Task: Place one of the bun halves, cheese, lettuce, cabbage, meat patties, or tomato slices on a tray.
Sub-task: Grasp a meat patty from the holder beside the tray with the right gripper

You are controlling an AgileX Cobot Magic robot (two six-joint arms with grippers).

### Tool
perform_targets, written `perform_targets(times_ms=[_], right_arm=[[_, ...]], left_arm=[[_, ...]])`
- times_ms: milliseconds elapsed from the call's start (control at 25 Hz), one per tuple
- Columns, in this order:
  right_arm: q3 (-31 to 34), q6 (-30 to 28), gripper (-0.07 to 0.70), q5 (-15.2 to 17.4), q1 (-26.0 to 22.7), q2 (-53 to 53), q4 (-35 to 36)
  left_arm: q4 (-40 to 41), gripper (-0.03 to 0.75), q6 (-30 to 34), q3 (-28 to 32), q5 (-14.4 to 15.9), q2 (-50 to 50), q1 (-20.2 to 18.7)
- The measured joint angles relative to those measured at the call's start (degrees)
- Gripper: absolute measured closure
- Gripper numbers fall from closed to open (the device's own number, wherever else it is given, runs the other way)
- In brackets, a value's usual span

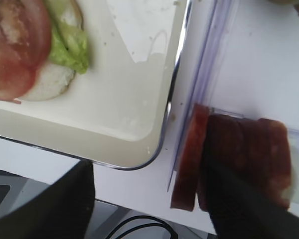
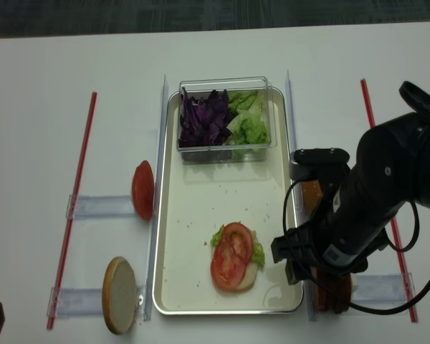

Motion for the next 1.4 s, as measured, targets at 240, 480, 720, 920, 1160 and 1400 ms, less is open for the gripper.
perform_targets(times_ms=[240,480,720,920,1160,1400], right_arm=[[-0.61,-0.6,0.133,-0.47,0.0,1.79,0.33],[-0.61,-0.82,0.136,-0.71,0.0,2.8,0.54],[-0.61,-0.82,0.197,-0.71,0.0,2.84,0.44],[-0.61,-0.82,0.221,-0.6,0.0,2.84,0.09],[-0.61,0.62,0.224,0.09,0.0,2.84,-1.29],[-0.61,1.73,0.237,0.67,0.0,2.84,-2.31]], left_arm=[[0.0,0.349,0.0,0.0,0.0,0.0,0.0],[0.0,0.349,0.0,0.0,0.0,0.0,0.0],[0.0,0.349,0.0,0.0,0.0,0.0,0.0],[0.0,0.349,0.0,0.0,0.0,0.0,0.0],[0.0,0.349,0.0,0.0,0.0,0.0,0.0],[0.0,0.349,0.0,0.0,0.0,0.0,0.0]])
